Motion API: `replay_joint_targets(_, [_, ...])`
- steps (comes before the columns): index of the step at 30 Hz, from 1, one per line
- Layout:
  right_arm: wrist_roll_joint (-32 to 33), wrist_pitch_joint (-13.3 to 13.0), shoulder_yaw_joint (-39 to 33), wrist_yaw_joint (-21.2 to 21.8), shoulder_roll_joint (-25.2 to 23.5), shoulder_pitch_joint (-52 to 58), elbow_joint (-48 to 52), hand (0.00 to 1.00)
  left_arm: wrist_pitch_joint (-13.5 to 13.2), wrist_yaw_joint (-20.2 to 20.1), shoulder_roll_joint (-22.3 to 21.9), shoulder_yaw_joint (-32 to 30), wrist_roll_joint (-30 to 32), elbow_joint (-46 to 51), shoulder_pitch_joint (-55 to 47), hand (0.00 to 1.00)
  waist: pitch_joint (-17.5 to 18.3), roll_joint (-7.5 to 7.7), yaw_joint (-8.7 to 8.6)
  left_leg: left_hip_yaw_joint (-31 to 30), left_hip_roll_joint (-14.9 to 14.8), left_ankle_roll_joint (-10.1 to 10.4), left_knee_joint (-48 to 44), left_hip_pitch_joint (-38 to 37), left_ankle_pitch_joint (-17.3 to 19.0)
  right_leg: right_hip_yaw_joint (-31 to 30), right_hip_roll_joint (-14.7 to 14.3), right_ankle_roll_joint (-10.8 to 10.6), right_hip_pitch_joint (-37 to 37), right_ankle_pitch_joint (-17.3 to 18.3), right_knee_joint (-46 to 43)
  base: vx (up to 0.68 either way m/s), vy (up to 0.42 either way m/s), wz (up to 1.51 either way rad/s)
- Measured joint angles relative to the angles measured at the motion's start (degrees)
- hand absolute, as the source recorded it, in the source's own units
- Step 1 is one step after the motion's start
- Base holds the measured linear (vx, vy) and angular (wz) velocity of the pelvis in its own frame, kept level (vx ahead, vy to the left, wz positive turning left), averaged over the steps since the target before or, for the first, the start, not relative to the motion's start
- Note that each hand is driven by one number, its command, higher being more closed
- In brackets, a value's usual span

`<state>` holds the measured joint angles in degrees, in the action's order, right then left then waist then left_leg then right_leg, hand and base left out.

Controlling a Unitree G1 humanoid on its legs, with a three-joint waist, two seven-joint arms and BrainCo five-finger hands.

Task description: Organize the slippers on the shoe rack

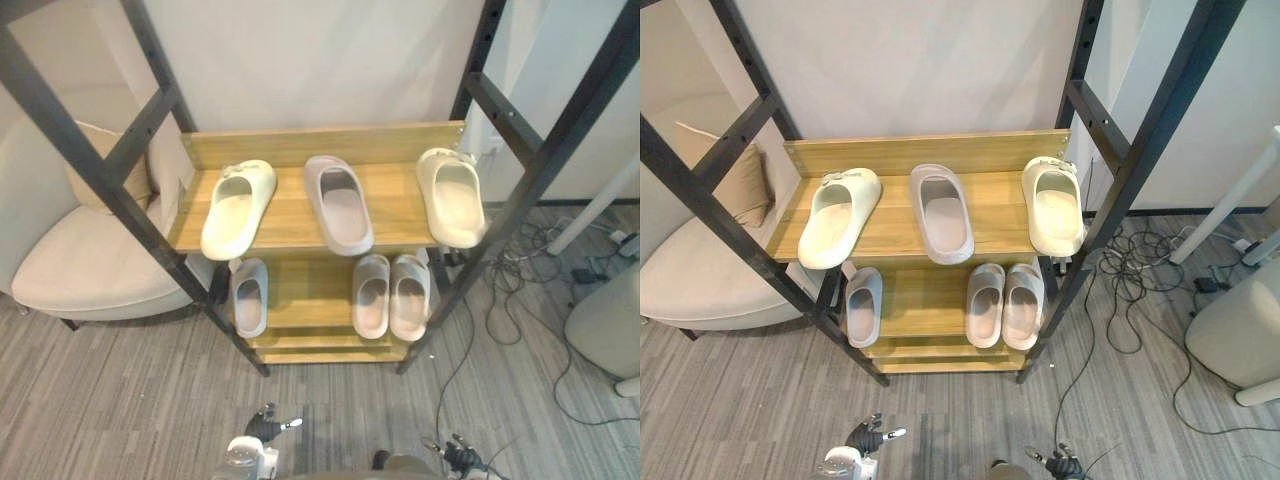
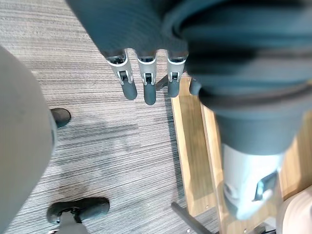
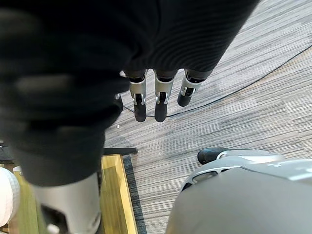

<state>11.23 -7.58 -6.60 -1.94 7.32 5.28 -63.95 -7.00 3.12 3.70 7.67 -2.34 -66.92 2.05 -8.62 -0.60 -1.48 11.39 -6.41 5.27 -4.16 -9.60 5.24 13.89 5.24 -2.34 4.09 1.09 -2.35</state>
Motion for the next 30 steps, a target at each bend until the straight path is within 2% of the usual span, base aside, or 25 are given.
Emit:
replay_joint_targets(4, [0.0, -0.2, 1.2, -0.5, 0.0, 0.5, 2.3, 0.00, 0.0, 0.0, 0.1, 0.1, 0.0, 0.0, 0.1, 0.00, 0.1, 0.24, 0.25, 0.2, 0.3, 0.0, 1.0, 0.8, 0.0, -0.4, -0.4, 0.1, 0.6, -3.8, 4.9, -0.15, 0.065, -0.04])
replay_joint_targets(8, [-0.3, -0.3, 6.0, -1.0, 0.1, 5.4, 18.4, 0.00, 0.0, 0.3, 0.2, 0.2, 0.1, 0.2, 0.2, 0.00, -0.3, 0.01, 0.22, 0.7, -0.2, 0.7, 3.4, 0.1, 0.9, -1.1, -1.5, 0.1, 1.0, -5.9, 7.9, -0.20, 0.030, -0.12])
replay_joint_targets(9, [-2.1, -0.5, 8.1, -1.2, -0.8, 8.8, 28.9, 0.00, 0.0, 0.5, 0.3, 0.3, 0.1, 0.6, 0.2, 0.00, -0.4, 0.35, 0.31, 1.9, -0.5, 0.8, 3.0, 0.2, 1.7, -2.4, -1.6, 0.0, 0.6, -6.5, 7.9, -0.23, 0.001, -0.29])
replay_joint_targets(10, [-2.4, -0.6, 8.5, -1.2, -1.0, 9.6, 31.4, 0.00, 0.0, 0.5, 0.3, 0.3, 0.2, 0.7, 0.2, 0.00, -0.4, 0.35, 0.33, 2.2, -0.7, 0.8, 3.0, 0.2, 1.7, -2.7, -1.7, 0.1, 0.4, -6.6, 7.9, -0.21, -0.028, -0.35])
replay_joint_targets(12, [-3.3, -1.1, 9.1, -1.2, -2.0, 12.9, 43.6, 0.00, 0.0, 0.7, 0.1, 0.3, 0.7, 0.7, 0.1, 0.00, -0.2, 0.09, 0.33, 2.4, -0.7, 0.8, 3.1, 0.8, 1.8, -4.1, -2.0, 0.0, -0.7, -6.6, 7.9, -0.11, -0.048, -0.21])
replay_joint_targets(16, [-6.9, -1.8, 9.0, -1.2, -2.9, 17.6, 56.4, 0.00, 0.0, 0.8, 0.1, 0.6, 1.2, 0.7, -0.1, 0.00, 0.1, -0.08, 0.13, 2.2, -1.3, 0.9, 3.3, 1.7, 1.8, -4.9, -2.8, 0.0, -2.0, -6.6, 7.9, -0.03, -0.044, -0.07])
replay_joint_targets(24, [-9.4, -2.4, 9.0, -1.7, -2.8, 16.4, 68.8, 0.00, -0.1, 1.2, -0.1, 1.2, 2.3, 1.1, -0.6, 0.00, 1.0, -0.93, 0.20, 1.1, -2.4, 2.2, 4.1, 1.5, 0.7, -4.0, -4.3, 1.1, -1.9, -6.7, 7.5, 0.09, -0.024, 0.03])
replay_joint_targets(30, [-12.4, -2.9, 8.9, -4.3, -2.3, 7.4, 74.8, 0.00, -0.1, 1.1, 0.0, 1.3, 2.3, 1.1, -0.5, 0.00, 1.2, -0.70, 0.91, -1.0, -1.9, 2.2, 4.1, 1.2, 0.7, -2.0, -3.8, 0.6, -0.3, -5.8, 7.5, 0.08, 0.022, 0.19])
